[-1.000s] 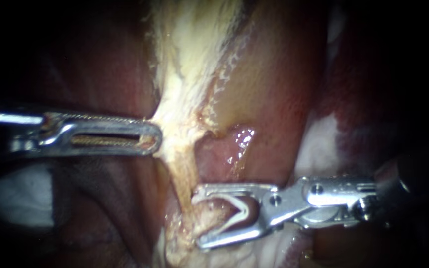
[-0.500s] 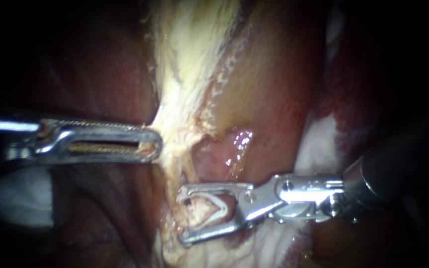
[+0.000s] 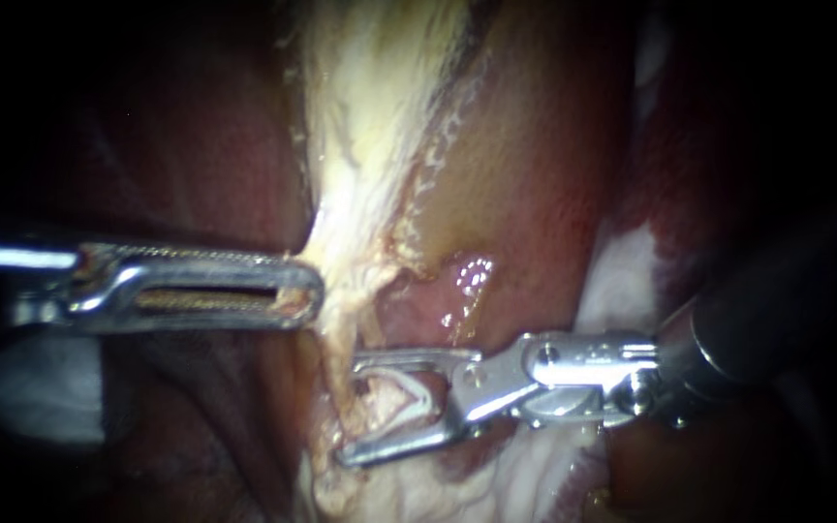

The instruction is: Clipping first clip left tube

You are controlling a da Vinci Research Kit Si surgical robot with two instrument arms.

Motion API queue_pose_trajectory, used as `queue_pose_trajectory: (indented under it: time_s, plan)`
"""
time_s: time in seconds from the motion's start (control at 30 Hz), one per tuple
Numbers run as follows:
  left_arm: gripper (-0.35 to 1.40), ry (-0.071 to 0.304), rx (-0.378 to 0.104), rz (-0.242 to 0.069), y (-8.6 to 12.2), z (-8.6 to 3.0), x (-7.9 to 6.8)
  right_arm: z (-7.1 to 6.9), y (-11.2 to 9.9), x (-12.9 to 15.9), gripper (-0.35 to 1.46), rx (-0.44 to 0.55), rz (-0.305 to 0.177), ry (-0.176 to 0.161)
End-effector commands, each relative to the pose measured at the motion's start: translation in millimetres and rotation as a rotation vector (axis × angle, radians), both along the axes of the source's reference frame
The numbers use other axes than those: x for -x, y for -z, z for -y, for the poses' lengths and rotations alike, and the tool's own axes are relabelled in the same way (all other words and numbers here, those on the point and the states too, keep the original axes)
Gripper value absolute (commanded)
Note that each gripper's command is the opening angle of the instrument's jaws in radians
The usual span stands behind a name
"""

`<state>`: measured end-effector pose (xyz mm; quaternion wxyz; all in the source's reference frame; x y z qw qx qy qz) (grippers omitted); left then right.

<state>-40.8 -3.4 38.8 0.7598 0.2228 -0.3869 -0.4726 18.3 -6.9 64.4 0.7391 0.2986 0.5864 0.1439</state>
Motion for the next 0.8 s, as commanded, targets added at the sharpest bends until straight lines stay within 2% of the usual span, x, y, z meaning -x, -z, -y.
queue_pose_trajectory:
  time_s: [0.03, 0.23, 0.53, 0.8]
  plan:
    - [-0.35, -0.001, 0.0, 0.0, 0.0, 0.0, 0.0, 0.2, 0.0, -0.1, 0.6, -0.002, -0.009, 0.01]
    - [-0.35, -0.001, 0.0, 0.0, 0.0, 0.0, 0.0, 0.7, 0.9, -0.6, 0.6, 0.001, -0.039, 0.049]
    - [-0.35, -0.002, -0.001, 0.001, -0.1, -0.3, -0.1, 2.5, 2.3, -1.2, 0.58, 0.0, -0.085, 0.106]
    - [-0.35, -0.003, -0.002, 0.003, -0.4, -0.6, -0.2, 3.3, 1.7, -2.2, 0.57, -0.01, -0.09, 0.117]
